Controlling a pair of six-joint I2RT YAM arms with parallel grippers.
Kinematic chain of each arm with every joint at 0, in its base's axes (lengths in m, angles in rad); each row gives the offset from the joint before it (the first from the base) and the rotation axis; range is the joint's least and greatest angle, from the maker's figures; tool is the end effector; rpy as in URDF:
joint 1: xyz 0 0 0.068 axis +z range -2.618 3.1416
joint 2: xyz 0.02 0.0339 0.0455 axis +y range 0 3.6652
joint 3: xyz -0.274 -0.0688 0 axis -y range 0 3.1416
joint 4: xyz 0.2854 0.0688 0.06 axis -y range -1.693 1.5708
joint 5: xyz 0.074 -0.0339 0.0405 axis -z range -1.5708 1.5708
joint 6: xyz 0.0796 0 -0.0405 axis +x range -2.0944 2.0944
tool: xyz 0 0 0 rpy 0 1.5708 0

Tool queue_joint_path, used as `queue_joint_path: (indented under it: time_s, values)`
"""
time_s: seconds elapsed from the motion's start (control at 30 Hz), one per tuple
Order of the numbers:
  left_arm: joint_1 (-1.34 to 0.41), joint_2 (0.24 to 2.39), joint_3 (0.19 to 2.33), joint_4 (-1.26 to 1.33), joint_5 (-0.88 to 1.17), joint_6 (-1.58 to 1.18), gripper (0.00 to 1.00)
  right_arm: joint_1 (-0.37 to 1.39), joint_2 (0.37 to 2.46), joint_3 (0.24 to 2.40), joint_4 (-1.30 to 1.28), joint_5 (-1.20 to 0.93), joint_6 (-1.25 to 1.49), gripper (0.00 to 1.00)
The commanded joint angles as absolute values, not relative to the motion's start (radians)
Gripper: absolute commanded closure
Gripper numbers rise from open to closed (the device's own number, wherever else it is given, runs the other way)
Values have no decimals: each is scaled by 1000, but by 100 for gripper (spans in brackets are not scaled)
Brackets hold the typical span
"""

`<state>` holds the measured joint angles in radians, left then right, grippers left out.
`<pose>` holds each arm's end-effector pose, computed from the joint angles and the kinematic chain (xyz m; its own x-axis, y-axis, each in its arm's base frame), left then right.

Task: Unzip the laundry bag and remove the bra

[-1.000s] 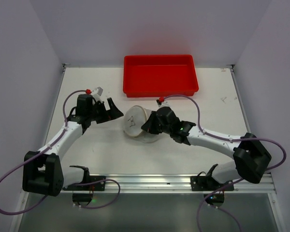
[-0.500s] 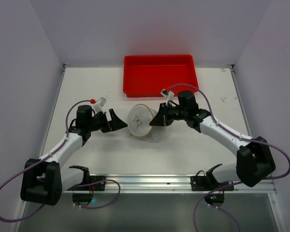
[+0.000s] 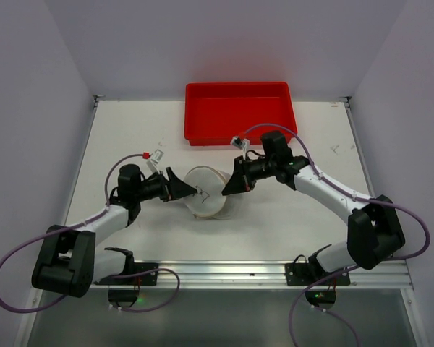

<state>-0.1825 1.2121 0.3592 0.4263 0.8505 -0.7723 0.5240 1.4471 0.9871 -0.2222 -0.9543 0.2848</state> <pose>0.2565 -0.1082 0.1422 -0.8445 -0.3122 -0.4351 0.2838 0.4281 -0.8580 0.2807 0.2372 0.2368 -0.7593 -0.2511 -0.6004 -0.6505 0.2650 0.7118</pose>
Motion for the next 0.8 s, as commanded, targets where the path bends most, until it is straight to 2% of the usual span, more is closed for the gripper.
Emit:
queue_joint_path:
  time_s: [0.0, 0.03, 0.13, 0.17, 0.3, 0.33, 0.4, 0.43, 0.5, 0.53, 0.63, 0.77]
  values:
    - [-201, 1207, 345, 586, 914, -834, 17, 515, 1442, 1040, -225, -1008, 244, 100]
    - [-204, 1203, 344, 580, 917, -838, 30, 508, 1442, 1042, -225, -1006, 245, 100]
    - [-209, 1169, 342, 536, 914, -835, 54, 489, 1440, 1045, -225, -976, 250, 100]
    - [-210, 1148, 342, 520, 914, -825, 67, 483, 1436, 1043, -225, -965, 252, 100]
    - [-209, 1101, 345, 459, 907, -824, 87, 469, 1416, 1037, -225, -885, 268, 100]
    - [-209, 1094, 347, 437, 897, -825, 96, 469, 1408, 1035, -225, -823, 275, 99]
    - [-213, 1062, 359, 411, 870, -845, 100, 469, 1369, 1014, -219, -744, 302, 85]
    - [-219, 1048, 367, 370, 808, -853, 100, 474, 1346, 1005, -204, -627, 317, 62]
    - [-256, 1009, 406, 310, 718, -867, 100, 501, 1237, 926, -120, -517, 350, 45]
    - [-274, 993, 419, 264, 630, -873, 100, 547, 1195, 896, -94, -383, 359, 35]
    - [-343, 982, 457, 238, 484, -958, 100, 650, 1064, 784, 0, -206, 399, 28]
    - [-382, 971, 471, 238, 370, -1124, 100, 779, 959, 648, 144, -75, 465, 32]
